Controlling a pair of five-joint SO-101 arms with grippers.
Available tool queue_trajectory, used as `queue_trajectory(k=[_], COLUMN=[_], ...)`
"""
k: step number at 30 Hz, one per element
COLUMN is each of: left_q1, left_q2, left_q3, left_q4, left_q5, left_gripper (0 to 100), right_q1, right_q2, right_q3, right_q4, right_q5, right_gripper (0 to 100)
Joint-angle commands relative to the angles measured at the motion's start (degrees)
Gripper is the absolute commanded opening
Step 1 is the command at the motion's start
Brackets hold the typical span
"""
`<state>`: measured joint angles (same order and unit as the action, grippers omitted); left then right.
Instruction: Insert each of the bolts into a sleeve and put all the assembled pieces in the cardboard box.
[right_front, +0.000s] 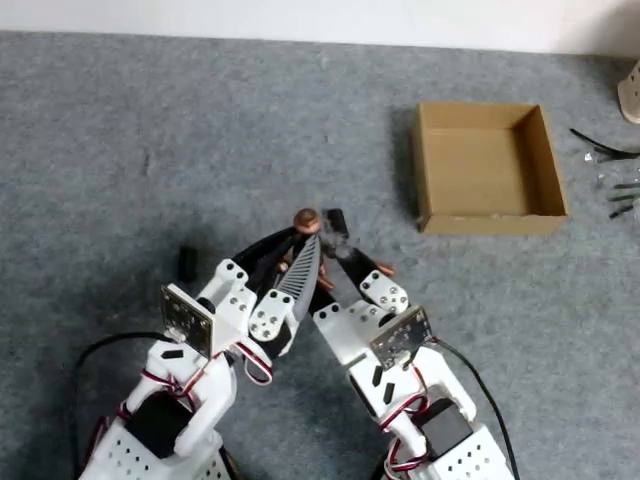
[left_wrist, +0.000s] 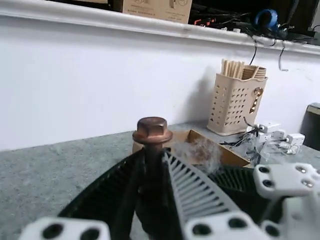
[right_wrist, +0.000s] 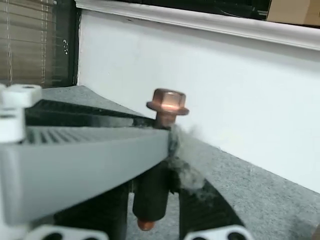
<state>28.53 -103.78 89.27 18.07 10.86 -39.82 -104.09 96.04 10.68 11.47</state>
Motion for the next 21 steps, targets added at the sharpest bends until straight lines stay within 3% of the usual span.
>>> queue_trajectory(k=[1,8,14,21], left_q1=[-0.92,-0.92,-0.57,-1.01], left_q2=[-0.84,-0.84,-0.84,-1.01], left_q3=[-0.48,-0.48,-0.57,-1.19], left_q4=[-2.99,-2.81,-2.81,-2.73], left_q5=[-0.62,-0.62,-0.26,-0.26], left_gripper=[0,1,15,14], right_q1=[-0.57,-0.57,-0.57,-0.57], right_q2=[-1.27,-1.27,-1.27,-1.27], right_q3=[6.55,6.55,6.55,6.55], right_q4=[-0.40,-0.40,-0.40,-0.31], right_q5=[0.88,0.88,0.97,0.97], right_gripper=[0.5,0.5,0.5,0.5])
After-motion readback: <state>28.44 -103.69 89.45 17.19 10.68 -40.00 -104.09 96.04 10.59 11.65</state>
